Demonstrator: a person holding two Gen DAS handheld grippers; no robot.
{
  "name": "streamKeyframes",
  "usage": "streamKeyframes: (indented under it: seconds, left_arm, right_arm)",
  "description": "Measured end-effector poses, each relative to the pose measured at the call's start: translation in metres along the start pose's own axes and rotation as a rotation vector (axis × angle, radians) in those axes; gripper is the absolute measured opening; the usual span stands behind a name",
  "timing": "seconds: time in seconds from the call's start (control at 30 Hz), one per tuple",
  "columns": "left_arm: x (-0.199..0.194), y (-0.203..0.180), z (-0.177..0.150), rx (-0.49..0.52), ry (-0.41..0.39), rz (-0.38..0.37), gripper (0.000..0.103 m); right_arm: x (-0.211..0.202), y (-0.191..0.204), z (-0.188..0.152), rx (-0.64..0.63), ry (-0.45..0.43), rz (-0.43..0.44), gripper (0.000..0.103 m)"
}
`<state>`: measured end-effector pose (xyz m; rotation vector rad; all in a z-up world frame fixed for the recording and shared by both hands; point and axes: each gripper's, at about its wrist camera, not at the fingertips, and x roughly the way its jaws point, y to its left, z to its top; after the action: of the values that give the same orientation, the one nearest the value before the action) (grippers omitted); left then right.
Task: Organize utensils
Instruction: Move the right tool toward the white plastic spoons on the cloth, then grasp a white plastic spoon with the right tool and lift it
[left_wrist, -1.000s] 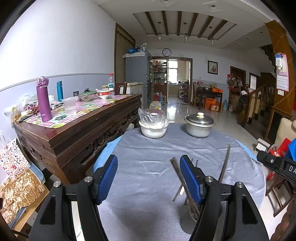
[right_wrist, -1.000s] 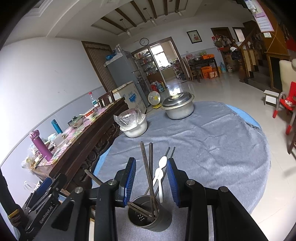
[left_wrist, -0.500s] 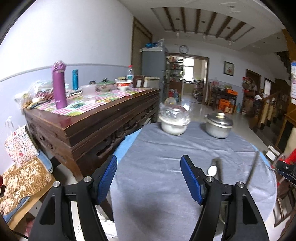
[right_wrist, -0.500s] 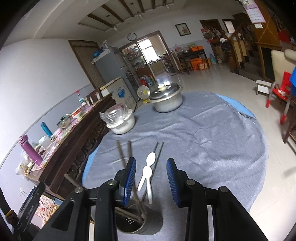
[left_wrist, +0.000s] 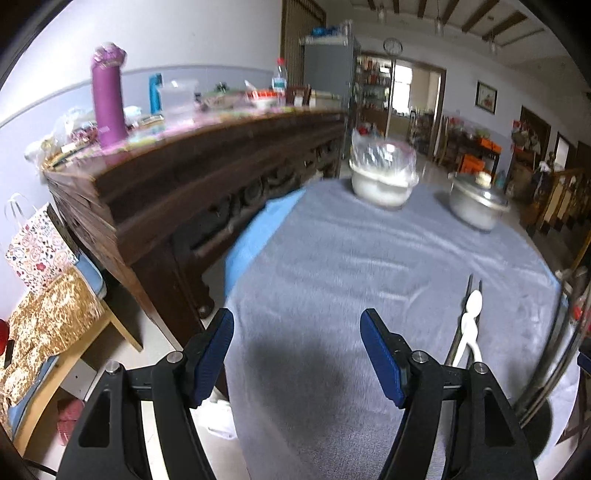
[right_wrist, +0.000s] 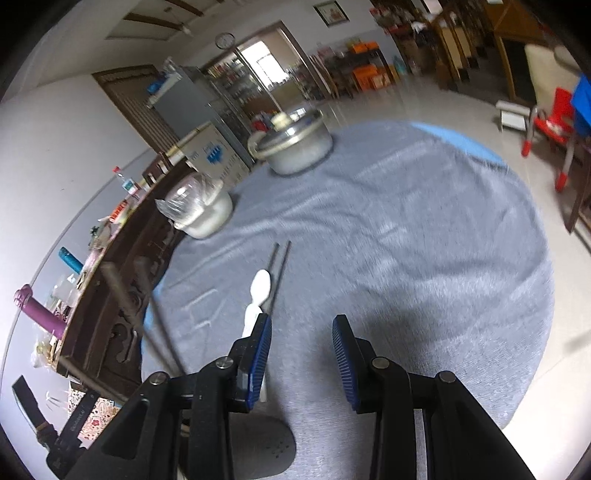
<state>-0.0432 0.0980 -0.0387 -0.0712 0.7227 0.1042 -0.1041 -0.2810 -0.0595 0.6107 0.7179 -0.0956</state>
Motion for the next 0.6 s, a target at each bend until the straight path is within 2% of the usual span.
streamKeyframes:
  seconds: [0.13, 0.3, 0.47, 0.6]
  left_arm:
    - [0.021, -0.010, -0.004, 0.019, 0.050, -0.003, 0.072]
    - [0.047, -0.024, -0.009, 0.058, 0.105, -0.017, 0.072]
    - [0.068, -0.042, -0.005, 0.117, 0.118, -0.059, 0.072]
    - [0.087, -0.050, 0.007, 0.146, 0.141, -0.109, 0.072]
  right_arm:
    - [0.025, -0.013, 0.002, 0.025, 0.060, 0.007, 0.037]
    - [0.057, -0.022, 0.008, 0.045, 0.137, 0.058, 0.037]
    - [0.090, -0.019, 0.020, 0.052, 0.221, 0.159, 0.037]
    - [0.119, -0.004, 0.022, -0.013, 0.321, 0.252, 0.039]
